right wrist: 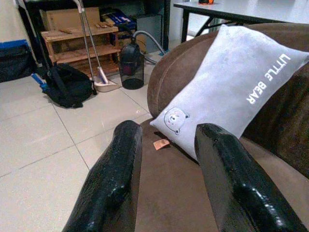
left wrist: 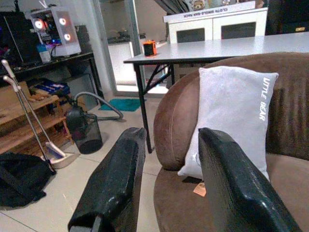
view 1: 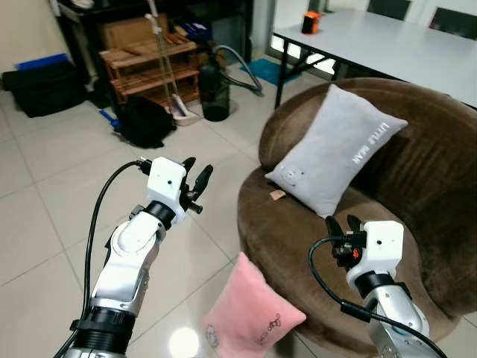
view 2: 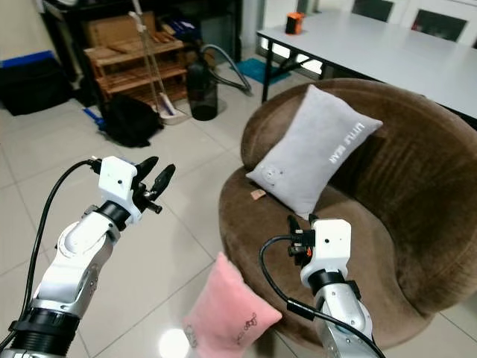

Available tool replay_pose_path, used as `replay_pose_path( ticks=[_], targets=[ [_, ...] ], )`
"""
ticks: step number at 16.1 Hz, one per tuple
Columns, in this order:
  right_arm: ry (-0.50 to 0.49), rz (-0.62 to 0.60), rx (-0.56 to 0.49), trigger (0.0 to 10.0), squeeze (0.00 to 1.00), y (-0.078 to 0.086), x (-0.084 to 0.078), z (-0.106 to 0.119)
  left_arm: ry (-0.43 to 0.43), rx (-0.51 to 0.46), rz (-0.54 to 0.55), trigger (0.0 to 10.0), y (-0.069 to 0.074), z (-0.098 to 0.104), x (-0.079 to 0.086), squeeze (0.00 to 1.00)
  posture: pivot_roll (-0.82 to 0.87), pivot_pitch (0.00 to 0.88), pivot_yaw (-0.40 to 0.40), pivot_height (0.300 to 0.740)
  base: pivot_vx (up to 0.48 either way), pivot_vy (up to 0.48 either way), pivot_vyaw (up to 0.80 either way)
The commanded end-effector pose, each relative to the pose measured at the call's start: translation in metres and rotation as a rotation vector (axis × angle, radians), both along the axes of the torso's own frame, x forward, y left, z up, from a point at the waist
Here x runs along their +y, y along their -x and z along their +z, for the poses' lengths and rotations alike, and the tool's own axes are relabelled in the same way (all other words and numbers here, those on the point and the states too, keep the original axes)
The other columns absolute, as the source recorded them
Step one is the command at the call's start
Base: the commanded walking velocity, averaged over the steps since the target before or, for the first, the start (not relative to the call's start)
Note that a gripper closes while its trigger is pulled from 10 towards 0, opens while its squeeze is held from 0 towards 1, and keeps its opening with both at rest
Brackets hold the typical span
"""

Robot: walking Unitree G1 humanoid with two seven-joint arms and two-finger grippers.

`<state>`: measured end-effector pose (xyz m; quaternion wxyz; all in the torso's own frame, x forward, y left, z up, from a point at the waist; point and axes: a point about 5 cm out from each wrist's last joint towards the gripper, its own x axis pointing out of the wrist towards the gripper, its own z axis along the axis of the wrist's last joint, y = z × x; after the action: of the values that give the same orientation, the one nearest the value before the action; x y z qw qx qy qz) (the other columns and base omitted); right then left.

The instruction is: Move the pillow to the sofa from floor

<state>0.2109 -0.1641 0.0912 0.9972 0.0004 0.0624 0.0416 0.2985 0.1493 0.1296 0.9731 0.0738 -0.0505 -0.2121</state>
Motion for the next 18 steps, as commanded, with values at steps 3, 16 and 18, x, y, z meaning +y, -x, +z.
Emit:
replay_pose_path(
  ticks=[3,16,18],
  targets=[
    [-0.005,0.001,-0.009,10.0,0.0,0.001,-0.001,0.003,0.011,0.009,0.002,10.0,0.004,-0.005,0.004,0.0,-0.04,0.009,0.017,0.66,0.0,0.0,0.0],
    [0.035,0.015,-0.005,10.0,0.0,-0.004,-0.004,0.001,0.031,0.063,0.067,10.0,0.006,-0.017,0.015,0.0,-0.04,0.021,0.006,0.591,0.0,0.0,0.0],
    [0.05,0.021,0.0,10.0,0.0,-0.005,-0.004,-0.001,0.045,0.072,0.08,10.0,0.007,-0.02,0.017,0.0,-0.04,0.023,0.004,0.591,0.126,0.0,0.0]
  ],
)
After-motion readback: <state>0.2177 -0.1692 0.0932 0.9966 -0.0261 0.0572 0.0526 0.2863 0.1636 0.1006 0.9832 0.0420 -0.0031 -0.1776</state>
